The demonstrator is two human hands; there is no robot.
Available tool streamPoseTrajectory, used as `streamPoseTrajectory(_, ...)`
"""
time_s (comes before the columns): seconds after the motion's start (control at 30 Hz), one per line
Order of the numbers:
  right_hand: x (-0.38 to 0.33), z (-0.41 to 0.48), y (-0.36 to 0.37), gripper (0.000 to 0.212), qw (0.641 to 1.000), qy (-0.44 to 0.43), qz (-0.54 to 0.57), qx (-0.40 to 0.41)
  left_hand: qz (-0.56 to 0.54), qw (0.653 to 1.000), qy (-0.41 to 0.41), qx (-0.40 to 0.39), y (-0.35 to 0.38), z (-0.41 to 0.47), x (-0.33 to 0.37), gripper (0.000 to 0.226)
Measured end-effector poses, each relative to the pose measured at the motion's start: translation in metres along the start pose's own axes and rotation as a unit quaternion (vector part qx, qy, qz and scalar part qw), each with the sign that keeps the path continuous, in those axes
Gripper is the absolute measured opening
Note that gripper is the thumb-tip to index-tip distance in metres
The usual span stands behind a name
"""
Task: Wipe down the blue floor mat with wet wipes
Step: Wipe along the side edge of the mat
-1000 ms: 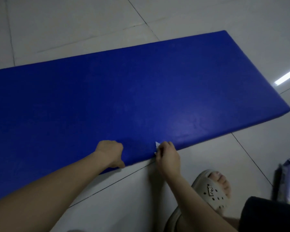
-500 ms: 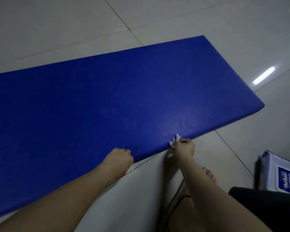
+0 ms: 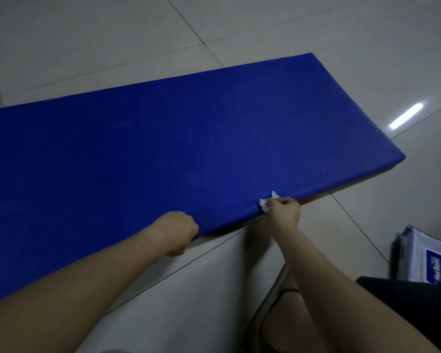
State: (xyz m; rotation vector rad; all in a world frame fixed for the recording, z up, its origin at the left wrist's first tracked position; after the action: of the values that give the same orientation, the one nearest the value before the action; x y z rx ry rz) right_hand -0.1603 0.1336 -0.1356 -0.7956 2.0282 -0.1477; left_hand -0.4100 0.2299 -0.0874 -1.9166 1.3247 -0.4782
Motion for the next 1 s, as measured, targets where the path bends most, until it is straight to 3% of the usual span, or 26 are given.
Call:
streamPoseTrajectory(0.17,0.023,-0.045,0.043,0.017,0.994,0.041,-0.033,-0.093,-0.019,0.996,-0.056,-0.073,0.032,-0.036,-0.033,0.010)
streamPoseTrajectory(0.33,0.065,-0.103,0.098,0.020,0.972,0.047,-0.050,-0.225,0.001,0.975,-0.116,-0.188,0.097,-0.084,-0.071,0.025)
streamPoseTrajectory(0.4,0.075,-0.117,0.113,0.020,0.967,0.017,-0.072,-0.245,0.000,0.967,-0.148,-0.207,0.112,-0.094,-0.083,0.017)
streamPoseTrajectory(0.43,0.074,-0.120,0.115,0.017,0.967,-0.006,-0.085,-0.241,-0.017,0.971,-0.157,-0.181,0.113,-0.093,-0.086,0.007)
streamPoseTrajectory(0.53,0.055,-0.117,0.106,0.017,0.973,-0.071,-0.106,-0.191,-0.148,0.973,-0.177,-0.035,0.100,-0.069,-0.086,0.033)
streamPoseTrajectory(0.6,0.038,-0.103,0.094,0.018,0.972,-0.128,-0.124,-0.154,-0.238,0.957,-0.167,0.014,0.091,-0.050,-0.078,0.037)
streamPoseTrajectory(0.8,0.010,-0.067,0.079,0.010,0.912,-0.255,-0.308,-0.087,-0.298,0.941,-0.162,0.007,0.098,-0.023,-0.073,0.031)
streamPoseTrajectory(1.0,0.022,-0.080,0.087,0.015,0.902,-0.282,-0.312,-0.098,-0.312,0.936,-0.161,-0.006,0.098,-0.018,-0.076,0.028)
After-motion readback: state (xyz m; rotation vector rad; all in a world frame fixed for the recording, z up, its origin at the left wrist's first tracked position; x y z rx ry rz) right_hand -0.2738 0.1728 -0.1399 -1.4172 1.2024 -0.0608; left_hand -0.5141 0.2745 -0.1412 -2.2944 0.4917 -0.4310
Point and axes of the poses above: each hand's wrist, its own z-axis towards the middle knuckle, its own y-axis out of the palm, x = y × z, the point moved 4 cm from there along z, towards the middle knuckle, and after that the axes turned 2 degrees about -y, right-handed, at the moved point
